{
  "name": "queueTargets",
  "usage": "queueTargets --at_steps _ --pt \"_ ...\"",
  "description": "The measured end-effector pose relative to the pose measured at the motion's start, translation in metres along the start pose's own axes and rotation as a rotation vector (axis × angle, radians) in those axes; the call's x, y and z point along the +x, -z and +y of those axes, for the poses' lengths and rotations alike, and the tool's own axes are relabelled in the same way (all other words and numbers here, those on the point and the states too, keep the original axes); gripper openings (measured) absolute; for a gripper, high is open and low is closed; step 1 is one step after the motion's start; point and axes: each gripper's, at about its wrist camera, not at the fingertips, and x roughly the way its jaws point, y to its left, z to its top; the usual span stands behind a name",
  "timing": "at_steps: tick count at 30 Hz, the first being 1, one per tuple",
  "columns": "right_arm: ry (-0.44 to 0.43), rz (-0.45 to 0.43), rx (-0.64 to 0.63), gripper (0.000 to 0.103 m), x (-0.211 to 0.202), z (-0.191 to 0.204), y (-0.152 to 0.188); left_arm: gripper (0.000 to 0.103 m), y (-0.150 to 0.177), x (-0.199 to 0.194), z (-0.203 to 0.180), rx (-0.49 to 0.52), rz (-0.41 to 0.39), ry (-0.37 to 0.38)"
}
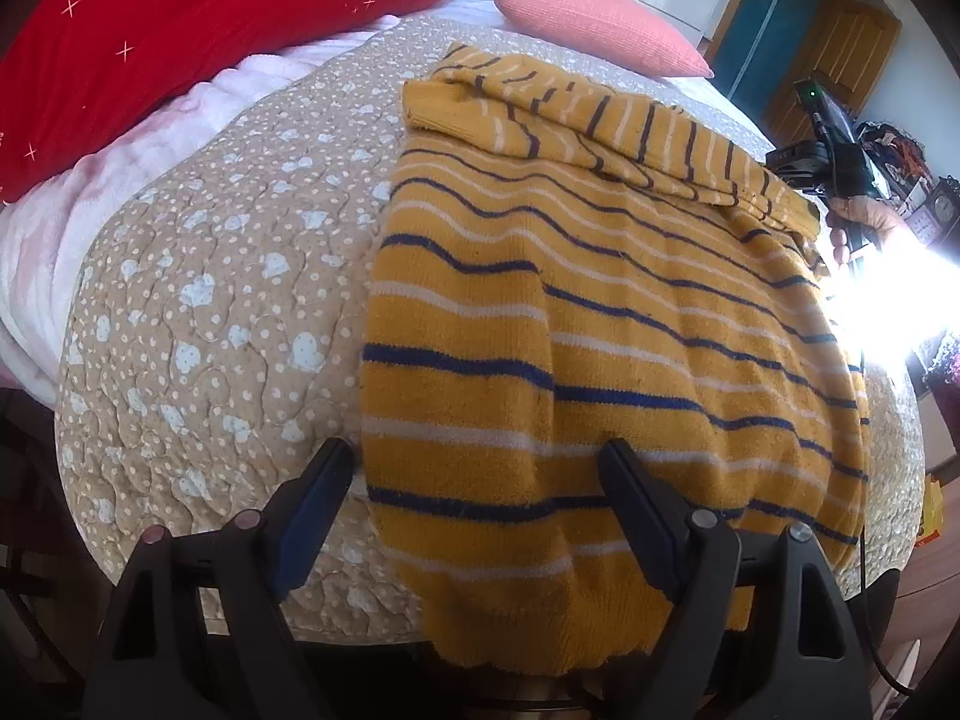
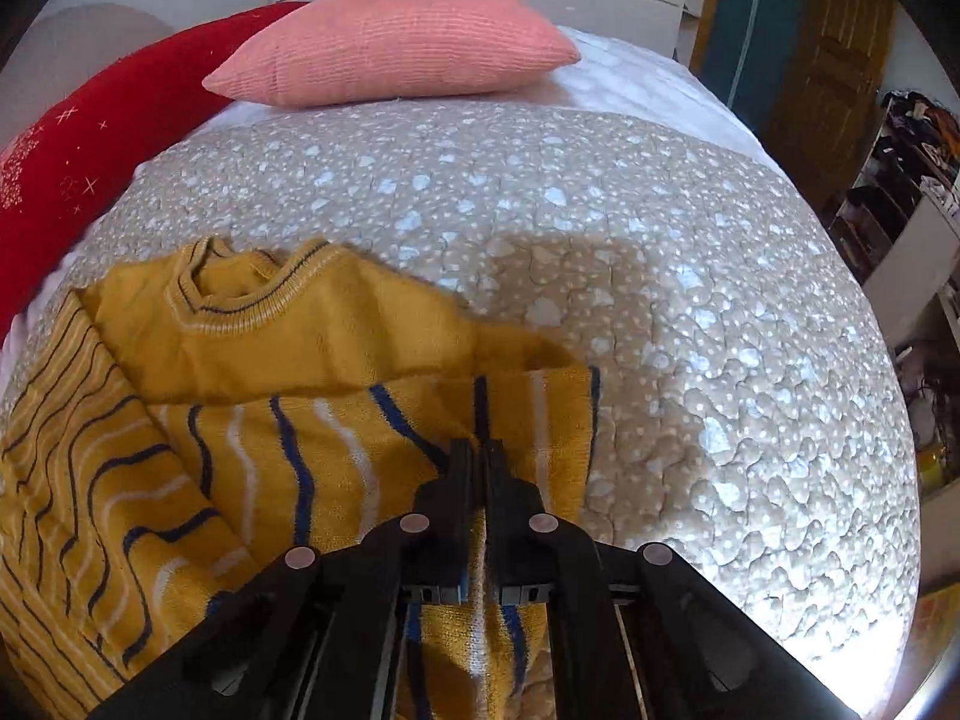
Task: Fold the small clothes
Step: 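Grasp the sweater hem with the right gripper and lift it toward the collar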
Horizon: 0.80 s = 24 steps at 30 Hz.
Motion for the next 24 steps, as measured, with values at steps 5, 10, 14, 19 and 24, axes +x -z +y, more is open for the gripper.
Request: queueTargets --at_steps 5,10,14,19,24 --pt "-0.044 -0.115 0.059 0.025 -0.053 -0.006 0.015 0.083 0.003 -0.015 0.008 -0.009 -0.033 -0.011" --pt "-0.199 -0.153 0.071 0.027 -0.116 -0.005 0.072 0.083 0.005 -0.019 0.020 -0.042 -0.045 -0.020" --pt "-0.145 -0.096 0.008 0.054 -0.111 0.014 0.115 0.083 0.006 -0.024 0.026 -0.077 -0.050 0.000" --pt "-0.141 -0.033 -0.038 0.042 -0.069 0.041 0.137 0.083 0.012 -0.047 0.023 -0.051 -0.103 -0.030" --pt "-0.026 -0.082 0.087 0.004 -0.077 0.017 0.131 0.083 0.016 -0.067 0.035 -0.044 -0.142 -0.079"
